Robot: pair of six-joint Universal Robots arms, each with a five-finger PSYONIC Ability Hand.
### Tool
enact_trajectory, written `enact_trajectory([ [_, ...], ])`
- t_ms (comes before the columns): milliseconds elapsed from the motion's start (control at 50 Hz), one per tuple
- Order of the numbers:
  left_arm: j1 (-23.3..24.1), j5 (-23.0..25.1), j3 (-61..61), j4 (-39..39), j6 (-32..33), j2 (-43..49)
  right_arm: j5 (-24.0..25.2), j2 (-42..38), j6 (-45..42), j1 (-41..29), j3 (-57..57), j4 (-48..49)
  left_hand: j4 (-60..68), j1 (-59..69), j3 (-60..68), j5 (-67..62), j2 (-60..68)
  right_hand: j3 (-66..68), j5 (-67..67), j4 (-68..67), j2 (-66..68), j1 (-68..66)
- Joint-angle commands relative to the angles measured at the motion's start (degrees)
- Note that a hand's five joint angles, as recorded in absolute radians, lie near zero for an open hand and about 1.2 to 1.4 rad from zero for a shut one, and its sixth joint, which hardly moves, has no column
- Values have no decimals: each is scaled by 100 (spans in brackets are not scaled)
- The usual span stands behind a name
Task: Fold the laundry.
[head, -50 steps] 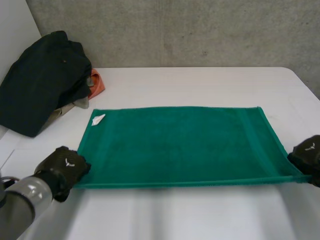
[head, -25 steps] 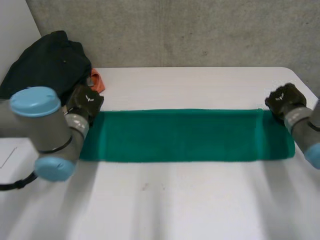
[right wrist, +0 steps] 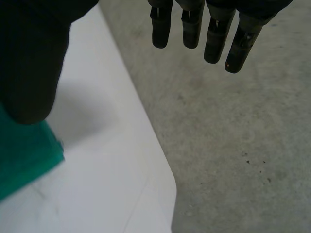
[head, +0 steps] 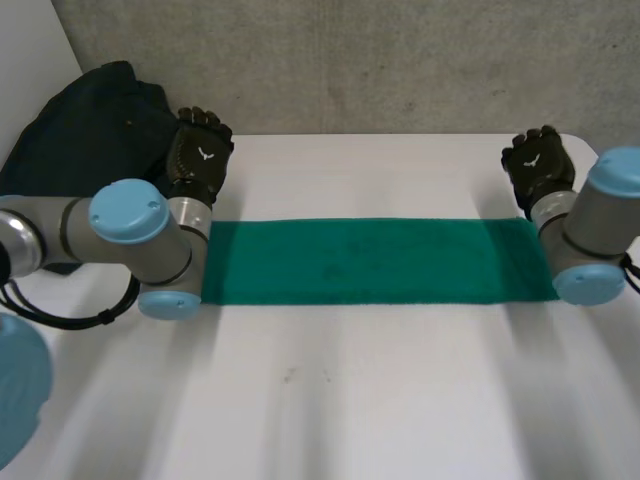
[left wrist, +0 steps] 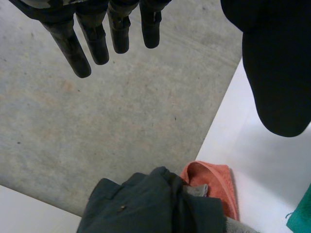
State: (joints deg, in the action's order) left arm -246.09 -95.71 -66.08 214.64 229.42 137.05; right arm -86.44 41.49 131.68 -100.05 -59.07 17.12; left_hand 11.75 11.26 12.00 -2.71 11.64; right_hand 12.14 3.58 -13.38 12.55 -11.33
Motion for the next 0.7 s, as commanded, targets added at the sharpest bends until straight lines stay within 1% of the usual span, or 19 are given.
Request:
enact_trajectory([
  [20,17,-45,-1388,-28,-55,-1153,680,1783,1561,381,-1633,-954,-175,-126,-200,271,-164,-214,-358,338,-255,133],
  [40,8,-36,-1590,-28,-82,-1329,829,1871,1632,460,-1730,-1113,-175,-126,-200,271,-164,-214,-358,338,-255,133],
  [60,8,-27,-1740,-28,-125,-1435,1109,2002,1711,608,-1905,-1419,-175,-126,-200,271,-164,-214,-358,338,-255,133],
  [80,8,-10,-2055,-19,-265,-1671,1242,2056,1729,688,-1968,-1561,-175,-126,-200,271,-164,-214,-358,338,-255,133],
  [120,17,-1,-2356,-2,-485,-1866,1436,2144,1755,846,-2091,-1834,-175,-126,-200,271,-164,-214,-358,338,-255,133],
  [140,17,-1,-2479,-1,-599,-1953,1611,2179,1721,986,-2213,-2070,-175,-126,-200,271,-164,-214,-358,338,-255,133],
  [160,34,8,-2715,-1,-870,-2094,1682,2179,1712,1040,-2284,-2168,-175,-126,-200,271,-164,-123,-266,247,-164,42],
  [200,52,8,-2866,-10,-1065,-2183,1805,2179,1685,1172,-2416,-2405,-175,-126,-200,271,-164,45,-98,79,4,-126],
  [220,61,17,-2980,-10,-1258,-2270,1850,2179,1685,1216,-2443,-2441,-175,-126,-200,271,-164,163,20,-39,122,-244],
  [300,61,26,-3147,-10,-1505,-2402,1859,2092,1659,1339,-2522,-2380,-175,-126,-200,271,-164,752,609,-628,711,-833],
  [380,52,26,-3166,-19,-1532,-2394,1806,1784,1562,1366,-2478,-2099,-175,-126,-200,271,-164,1055,912,-932,1014,-1136],
  [500,61,17,-3183,-19,-1541,-2376,1771,1407,1308,1366,-2408,-1765,-175,-126,-200,271,-164,1089,946,-965,1048,-1170],
  [540,70,17,-3201,-19,-1541,-2376,1745,1196,1220,1357,-2355,-1703,-175,-126,-200,271,-164,1909,1766,-1785,1868,-1990],
  [580,70,17,-3201,-19,-1541,-2385,1701,1090,1167,1348,-2311,-1686,-175,-126,-200,271,-164,3051,2908,-2927,3010,-3132],
  [600,70,17,-3201,-19,-1541,-2402,1605,1011,1123,1348,-2250,-1686,-175,-126,-200,271,-164,5389,5246,-5265,5348,-5470],
  [620,70,17,-3201,-19,-1541,-2403,1534,984,1105,1357,-2215,-1686,-175,-126,-200,271,-164,6772,6629,-6648,6731,-6853],
  [700,70,-18,-3209,-28,-1532,-2446,1165,1089,1132,1523,-2267,-1510,-175,-126,-200,271,-164,6786,6642,-6662,6745,-6867],
])
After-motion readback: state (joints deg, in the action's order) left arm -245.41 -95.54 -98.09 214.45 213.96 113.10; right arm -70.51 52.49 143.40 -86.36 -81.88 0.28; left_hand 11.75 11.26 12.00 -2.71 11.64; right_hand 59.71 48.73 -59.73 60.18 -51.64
